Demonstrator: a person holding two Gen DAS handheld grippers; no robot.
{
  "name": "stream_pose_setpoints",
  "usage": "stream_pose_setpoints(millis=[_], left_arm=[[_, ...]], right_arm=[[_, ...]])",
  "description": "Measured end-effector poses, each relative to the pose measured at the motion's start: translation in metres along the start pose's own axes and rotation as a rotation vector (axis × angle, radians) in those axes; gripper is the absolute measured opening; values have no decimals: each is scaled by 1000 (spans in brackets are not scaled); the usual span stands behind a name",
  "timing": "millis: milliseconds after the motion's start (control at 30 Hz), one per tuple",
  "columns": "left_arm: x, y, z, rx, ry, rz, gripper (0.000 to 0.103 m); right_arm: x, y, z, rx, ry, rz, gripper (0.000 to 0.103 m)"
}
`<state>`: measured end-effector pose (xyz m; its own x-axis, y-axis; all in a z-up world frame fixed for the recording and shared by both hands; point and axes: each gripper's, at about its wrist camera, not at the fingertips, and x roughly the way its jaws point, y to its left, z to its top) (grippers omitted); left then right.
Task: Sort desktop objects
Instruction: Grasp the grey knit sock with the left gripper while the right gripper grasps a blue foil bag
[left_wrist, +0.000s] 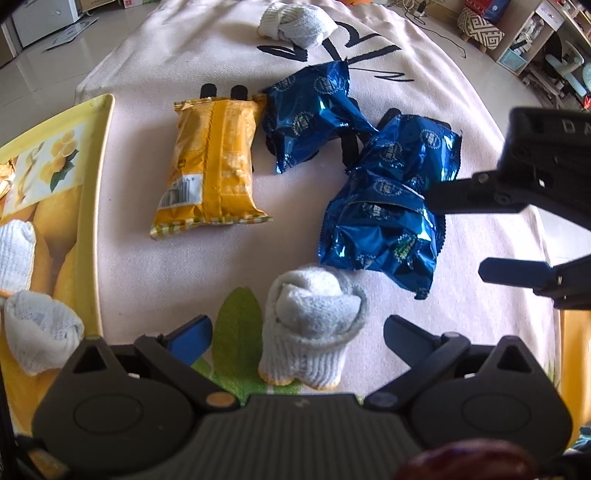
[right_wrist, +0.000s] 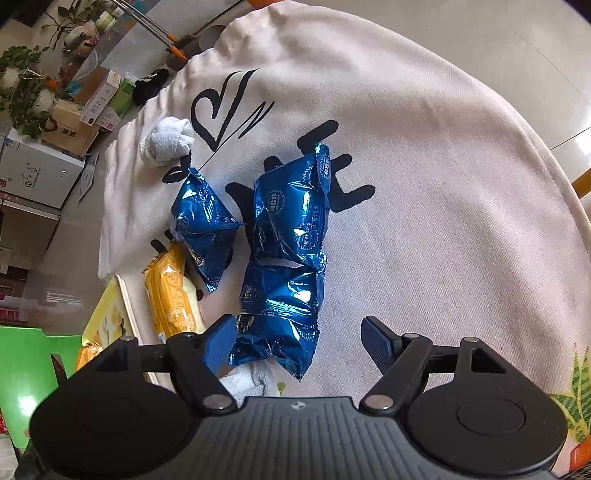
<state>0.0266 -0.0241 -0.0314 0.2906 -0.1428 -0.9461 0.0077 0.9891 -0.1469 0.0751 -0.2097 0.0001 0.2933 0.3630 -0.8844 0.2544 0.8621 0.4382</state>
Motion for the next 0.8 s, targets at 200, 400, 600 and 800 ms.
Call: stream_pose_setpoints(millis=[200,400,600,800], left_arm=[[9,-1,-1,6,22,13,102],[14,-1,-1,13,31,38,102],[19,0,-2,18,35,71,102],[19,-1,-2,31,22,87,102]], right_arm=[[14,1,2,1,27,14,75],[28,7,4,-7,52,28,75],[40,13,3,-14,72,25,75],[49,17,4,-21,79,12,75]])
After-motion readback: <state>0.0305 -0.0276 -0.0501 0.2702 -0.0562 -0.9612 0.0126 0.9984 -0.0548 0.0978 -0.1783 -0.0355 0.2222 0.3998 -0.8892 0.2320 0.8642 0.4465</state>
